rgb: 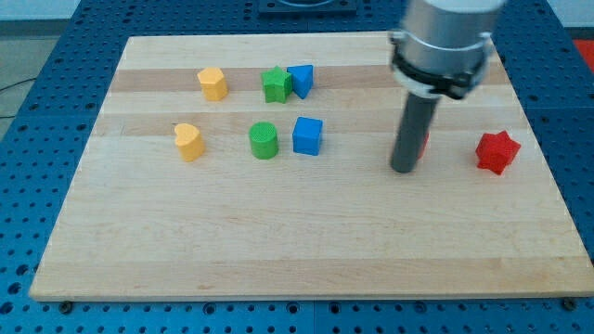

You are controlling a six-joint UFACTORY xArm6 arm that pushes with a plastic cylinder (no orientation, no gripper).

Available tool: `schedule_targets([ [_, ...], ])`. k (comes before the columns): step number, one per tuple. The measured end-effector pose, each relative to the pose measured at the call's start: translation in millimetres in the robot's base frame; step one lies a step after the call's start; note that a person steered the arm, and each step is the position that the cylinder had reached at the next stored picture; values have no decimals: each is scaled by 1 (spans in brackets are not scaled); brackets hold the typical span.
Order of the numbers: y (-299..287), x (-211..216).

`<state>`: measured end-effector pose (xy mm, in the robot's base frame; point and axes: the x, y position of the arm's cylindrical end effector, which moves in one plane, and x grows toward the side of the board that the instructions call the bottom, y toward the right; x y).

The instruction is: Move the red circle diagonally left of the red star

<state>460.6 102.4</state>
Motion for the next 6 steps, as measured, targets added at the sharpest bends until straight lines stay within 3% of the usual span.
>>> schedule_targets([
  [2,27,-2],
  [4,46,-55],
  [6,141,-77],
])
